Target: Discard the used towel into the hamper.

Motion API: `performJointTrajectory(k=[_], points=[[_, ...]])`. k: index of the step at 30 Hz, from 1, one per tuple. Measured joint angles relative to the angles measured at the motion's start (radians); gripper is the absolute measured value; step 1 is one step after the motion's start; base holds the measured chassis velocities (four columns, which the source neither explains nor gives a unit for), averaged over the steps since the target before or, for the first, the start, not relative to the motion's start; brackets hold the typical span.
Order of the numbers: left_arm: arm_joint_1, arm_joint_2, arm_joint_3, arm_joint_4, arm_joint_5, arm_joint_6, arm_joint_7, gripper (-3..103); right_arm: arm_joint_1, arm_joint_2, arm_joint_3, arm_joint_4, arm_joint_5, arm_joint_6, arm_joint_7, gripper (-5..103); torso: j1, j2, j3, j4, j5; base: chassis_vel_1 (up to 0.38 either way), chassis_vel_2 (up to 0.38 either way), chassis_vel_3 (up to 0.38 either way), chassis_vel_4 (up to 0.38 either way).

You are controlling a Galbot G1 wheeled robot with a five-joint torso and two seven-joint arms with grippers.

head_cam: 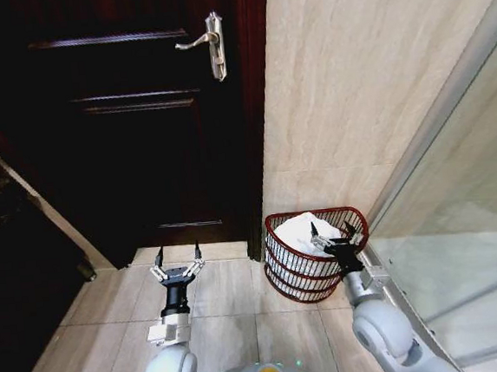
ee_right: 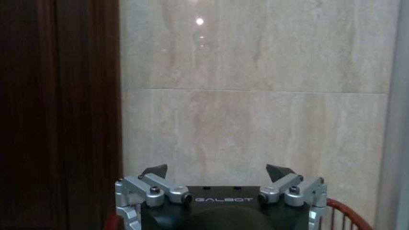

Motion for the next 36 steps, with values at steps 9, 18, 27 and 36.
performJointTrajectory(k=[9, 18, 27, 36], points=[[0.000, 0.000, -0.002, -0.001, -0.001, 0.000, 0.001, 100, 0.003, -0.004, -0.042, 0.006, -0.018, -0.009, 0.010, 100, 0.000, 0.000, 0.000, -0.0001, 0.0001, 0.000, 0.000, 0.000, 0.000], [-0.001, 0.001, -0.006, -0.002, -0.006, 0.001, 0.001, 100, 0.003, 0.000, -0.058, 0.006, -0.028, -0.009, 0.018, 100, 0.000, 0.000, 0.000, -0.0001, 0.0001, 0.012, 0.015, -0.024, -0.013], [0.008, -0.004, -0.007, -0.003, -0.007, 0.018, 0.013, 100, 0.036, 0.002, -0.087, -0.015, -0.021, 0.019, 0.083, 100, 0.000, 0.000, 0.000, -0.0001, 0.0001, 0.000, 0.000, 0.000, 0.000], [0.025, 0.033, -0.018, -0.027, -0.052, 0.071, 0.027, 100, 0.023, 0.069, 0.057, -0.083, -0.082, 0.123, 0.068, 100, 0.000, 0.000, 0.000, 0.0001, 0.0001, 0.000, 0.000, 0.000, 0.000]])
